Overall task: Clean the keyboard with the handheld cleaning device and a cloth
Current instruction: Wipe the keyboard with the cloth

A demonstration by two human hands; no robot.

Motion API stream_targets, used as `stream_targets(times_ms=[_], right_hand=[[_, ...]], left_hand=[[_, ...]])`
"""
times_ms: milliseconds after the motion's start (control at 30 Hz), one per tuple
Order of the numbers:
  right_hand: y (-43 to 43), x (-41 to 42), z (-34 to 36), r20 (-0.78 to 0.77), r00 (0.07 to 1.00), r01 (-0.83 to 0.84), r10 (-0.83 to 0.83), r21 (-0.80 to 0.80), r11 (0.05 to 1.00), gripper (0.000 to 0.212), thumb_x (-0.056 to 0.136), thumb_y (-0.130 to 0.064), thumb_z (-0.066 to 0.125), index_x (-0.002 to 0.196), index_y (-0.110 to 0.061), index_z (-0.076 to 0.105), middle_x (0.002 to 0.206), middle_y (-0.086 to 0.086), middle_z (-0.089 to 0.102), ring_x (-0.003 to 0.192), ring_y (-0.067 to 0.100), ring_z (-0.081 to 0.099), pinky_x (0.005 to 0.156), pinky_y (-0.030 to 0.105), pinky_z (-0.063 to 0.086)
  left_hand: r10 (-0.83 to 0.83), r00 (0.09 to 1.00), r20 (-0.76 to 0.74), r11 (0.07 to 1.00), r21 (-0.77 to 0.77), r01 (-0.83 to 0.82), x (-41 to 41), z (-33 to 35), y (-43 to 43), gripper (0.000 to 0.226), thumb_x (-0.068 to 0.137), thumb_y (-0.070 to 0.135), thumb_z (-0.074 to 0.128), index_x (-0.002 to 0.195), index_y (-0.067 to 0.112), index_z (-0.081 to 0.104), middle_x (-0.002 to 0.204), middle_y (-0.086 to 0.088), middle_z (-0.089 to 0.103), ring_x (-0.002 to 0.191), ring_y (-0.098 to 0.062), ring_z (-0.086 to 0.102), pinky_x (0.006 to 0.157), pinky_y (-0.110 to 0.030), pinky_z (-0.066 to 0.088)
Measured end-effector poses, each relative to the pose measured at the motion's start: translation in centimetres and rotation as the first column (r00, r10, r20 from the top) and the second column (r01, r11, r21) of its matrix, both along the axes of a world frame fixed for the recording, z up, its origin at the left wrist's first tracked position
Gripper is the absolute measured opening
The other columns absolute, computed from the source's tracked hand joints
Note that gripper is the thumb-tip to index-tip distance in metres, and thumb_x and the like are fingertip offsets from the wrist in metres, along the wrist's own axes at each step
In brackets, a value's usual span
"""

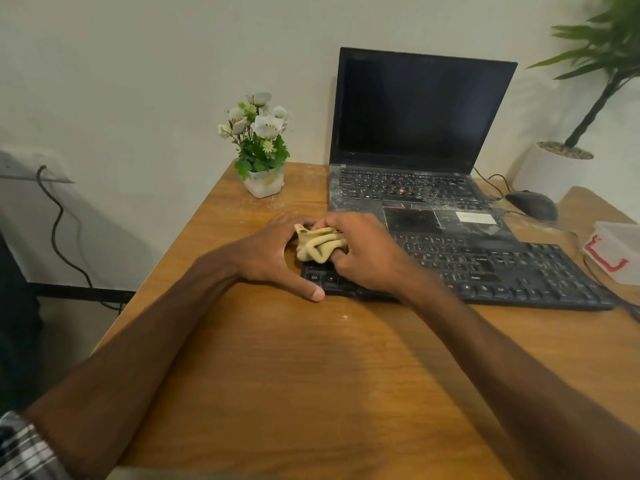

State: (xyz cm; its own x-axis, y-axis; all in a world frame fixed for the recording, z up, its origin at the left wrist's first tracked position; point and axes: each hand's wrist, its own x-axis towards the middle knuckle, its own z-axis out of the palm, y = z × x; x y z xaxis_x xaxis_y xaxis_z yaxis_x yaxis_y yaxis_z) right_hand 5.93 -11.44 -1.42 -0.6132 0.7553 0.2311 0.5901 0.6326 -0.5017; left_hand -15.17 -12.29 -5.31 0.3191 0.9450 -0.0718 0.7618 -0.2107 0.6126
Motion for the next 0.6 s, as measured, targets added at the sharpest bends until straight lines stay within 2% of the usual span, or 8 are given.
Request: stream_targets(times_ms=[67,133,267,433,500,567,600], right_hand=[[0.1,0.5,0.6,-0.001,0.998,-0.061,0.061,-0.059,0.996,0.032,0.084,-0.005,0.072,0.109,-0.025,0.072,0.096,-0.012,0.071,0.086,0.000,0.064,0.071,0.019,0.050],[0.5,0.9,1.1,0.001,0.996,-0.090,0.091,-0.104,0.990,0.029,0.085,-0.008,0.073,0.109,-0.025,0.073,0.097,-0.012,0.072,0.088,0.000,0.065,0.075,0.023,0.055],[0.1,0.4,0.9,0.049,0.998,-0.027,0.027,0.013,1.000,0.038,0.087,-0.004,0.067,0.119,-0.024,0.069,0.106,-0.007,0.072,0.099,0.009,0.064,0.089,0.034,0.055],[-1.6,-0.1,1.0,0.121,0.984,-0.140,0.130,0.080,0.987,0.035,0.078,0.003,0.063,0.103,-0.021,0.070,0.091,-0.007,0.071,0.084,0.015,0.064,0.076,0.038,0.054],[-1.1,0.3,1.5,0.141,0.981,-0.140,0.136,0.022,0.990,0.042,0.079,0.003,0.063,0.113,-0.022,0.068,0.096,-0.006,0.070,0.086,0.013,0.063,0.077,0.038,0.055],[-0.6,0.7,1.8,0.128,0.984,-0.121,0.124,-0.025,0.992,0.055,0.081,0.002,0.064,0.129,-0.023,0.062,0.111,-0.006,0.068,0.096,0.009,0.060,0.083,0.034,0.055],[-0.6,0.7,1.9,0.127,0.984,-0.121,0.122,-0.022,0.992,0.059,0.081,0.002,0.065,0.134,-0.023,0.059,0.117,-0.005,0.068,0.100,0.008,0.060,0.085,0.033,0.055]], left_hand=[[-0.013,1.000,0.000,1.000,0.010,0.013,-0.1,-0.2,0.2,0.123,0.042,0.078,0.088,0.147,0.049,0.032,0.148,0.016,0.032,0.136,-0.009,0.032,0.116,-0.039,0.034],[-0.020,1.000,-0.005,1.000,0.012,0.020,-0.1,-0.3,0.3,0.126,0.043,0.078,0.087,0.151,0.048,0.029,0.148,0.017,0.031,0.135,-0.008,0.031,0.116,-0.038,0.033],[-0.025,0.999,-0.023,0.998,0.060,0.027,-0.3,-0.6,0.6,0.126,0.045,0.081,0.087,0.153,0.046,0.032,0.150,0.017,0.033,0.138,-0.010,0.033,0.119,-0.043,0.034],[-0.124,0.991,0.056,0.986,0.123,0.116,-0.7,-1.5,1.5,0.099,0.056,0.068,0.096,0.140,0.043,0.051,0.142,0.011,0.054,0.134,-0.022,0.051,0.111,-0.053,0.045],[-0.115,0.991,0.064,0.985,0.134,0.106,-0.6,-1.4,1.4,0.097,0.055,0.071,0.094,0.139,0.051,0.048,0.144,0.015,0.050,0.135,-0.017,0.046,0.113,-0.047,0.041],[-0.099,0.994,0.047,0.990,0.104,0.093,-0.6,-1.0,1.0,0.096,0.051,0.075,0.090,0.133,0.067,0.040,0.143,0.025,0.041,0.135,-0.007,0.037,0.113,-0.034,0.035],[-0.097,0.994,0.046,0.992,0.092,0.092,-0.4,-0.9,0.9,0.096,0.050,0.074,0.089,0.131,0.071,0.037,0.143,0.027,0.038,0.134,-0.005,0.035,0.112,-0.033,0.034]])
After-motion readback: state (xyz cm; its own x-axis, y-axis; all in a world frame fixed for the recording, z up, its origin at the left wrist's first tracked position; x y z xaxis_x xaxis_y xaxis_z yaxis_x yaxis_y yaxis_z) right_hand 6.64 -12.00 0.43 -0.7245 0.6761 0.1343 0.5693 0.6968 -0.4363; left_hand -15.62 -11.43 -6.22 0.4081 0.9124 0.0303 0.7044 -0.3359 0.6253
